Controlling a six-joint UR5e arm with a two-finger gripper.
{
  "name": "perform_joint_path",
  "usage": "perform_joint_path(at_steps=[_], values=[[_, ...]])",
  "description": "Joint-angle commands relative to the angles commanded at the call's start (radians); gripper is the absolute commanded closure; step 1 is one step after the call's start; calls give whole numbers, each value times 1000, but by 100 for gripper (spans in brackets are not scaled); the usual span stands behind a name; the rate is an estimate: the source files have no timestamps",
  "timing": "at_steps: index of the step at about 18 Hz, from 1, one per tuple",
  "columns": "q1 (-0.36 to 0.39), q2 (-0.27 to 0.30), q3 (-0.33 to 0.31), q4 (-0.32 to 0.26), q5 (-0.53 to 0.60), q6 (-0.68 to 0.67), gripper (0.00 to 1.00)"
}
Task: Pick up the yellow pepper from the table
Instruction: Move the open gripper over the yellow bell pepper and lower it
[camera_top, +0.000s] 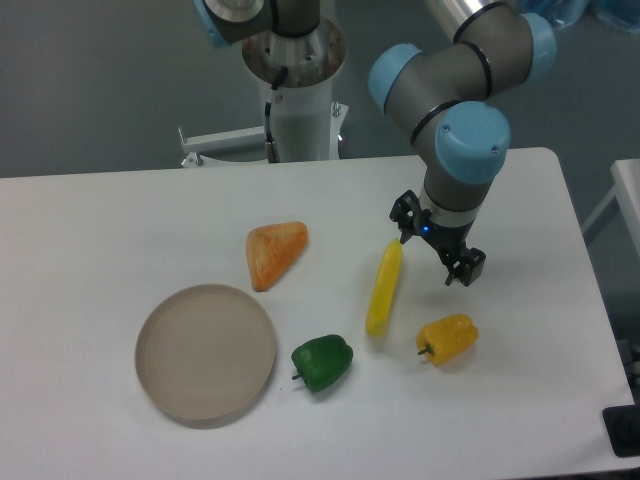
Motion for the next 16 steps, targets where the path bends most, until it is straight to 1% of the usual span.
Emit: perform_joint_path(at_steps=[7, 8, 9, 10, 11, 14, 16], values=[[8, 0, 5, 8, -2, 2, 0], [12, 0, 6, 17, -3, 3, 0], [17, -8, 8, 40, -3, 38, 0], [17, -17, 12, 84, -3, 78, 0], [17, -35, 27, 115, -3, 78, 0], [17, -95, 103, 120, -8, 80, 0], [17, -124, 132, 120, -8, 87, 0]])
